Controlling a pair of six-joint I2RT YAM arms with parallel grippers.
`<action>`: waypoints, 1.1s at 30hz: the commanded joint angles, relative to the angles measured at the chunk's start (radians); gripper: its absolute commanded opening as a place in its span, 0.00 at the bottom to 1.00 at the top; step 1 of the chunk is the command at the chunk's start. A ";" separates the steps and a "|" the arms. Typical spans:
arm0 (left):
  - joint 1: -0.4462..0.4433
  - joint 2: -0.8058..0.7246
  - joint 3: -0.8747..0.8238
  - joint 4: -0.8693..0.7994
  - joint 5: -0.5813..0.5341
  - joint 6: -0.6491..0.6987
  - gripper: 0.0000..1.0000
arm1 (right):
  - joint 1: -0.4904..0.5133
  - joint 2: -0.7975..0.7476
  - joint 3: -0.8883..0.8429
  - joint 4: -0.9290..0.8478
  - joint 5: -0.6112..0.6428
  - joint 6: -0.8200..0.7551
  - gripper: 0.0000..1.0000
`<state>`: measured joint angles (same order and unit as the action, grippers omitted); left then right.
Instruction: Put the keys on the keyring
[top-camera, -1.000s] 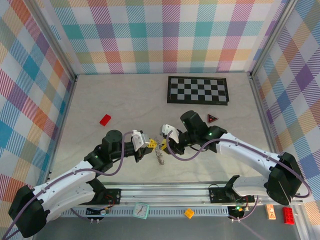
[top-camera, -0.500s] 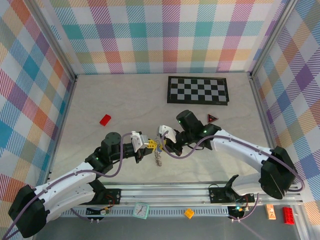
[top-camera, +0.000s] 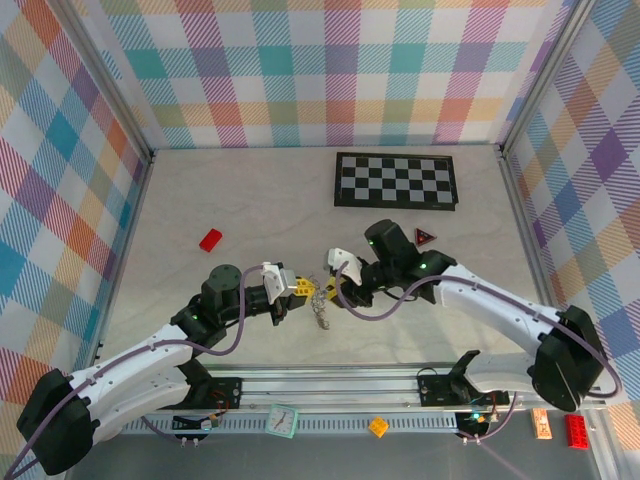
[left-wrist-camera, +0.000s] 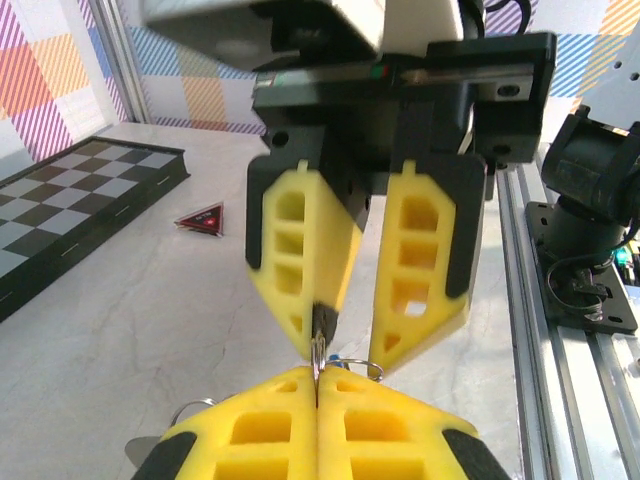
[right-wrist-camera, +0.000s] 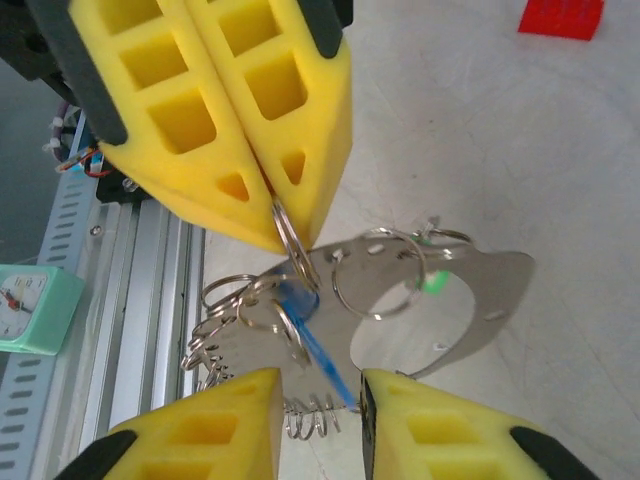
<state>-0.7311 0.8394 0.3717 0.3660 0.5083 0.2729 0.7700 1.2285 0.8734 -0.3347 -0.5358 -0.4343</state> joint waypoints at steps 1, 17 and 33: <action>-0.008 -0.019 -0.010 0.075 0.043 -0.009 0.00 | -0.009 -0.054 -0.035 0.080 -0.060 0.011 0.28; -0.008 0.009 -0.014 0.125 0.085 -0.028 0.00 | -0.009 -0.013 -0.058 0.244 -0.158 0.106 0.24; -0.008 0.009 -0.025 0.178 0.091 -0.049 0.00 | -0.009 0.041 -0.039 0.239 -0.210 0.086 0.12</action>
<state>-0.7311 0.8536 0.3534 0.4309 0.5591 0.2455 0.7586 1.2510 0.8207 -0.1078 -0.7090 -0.3332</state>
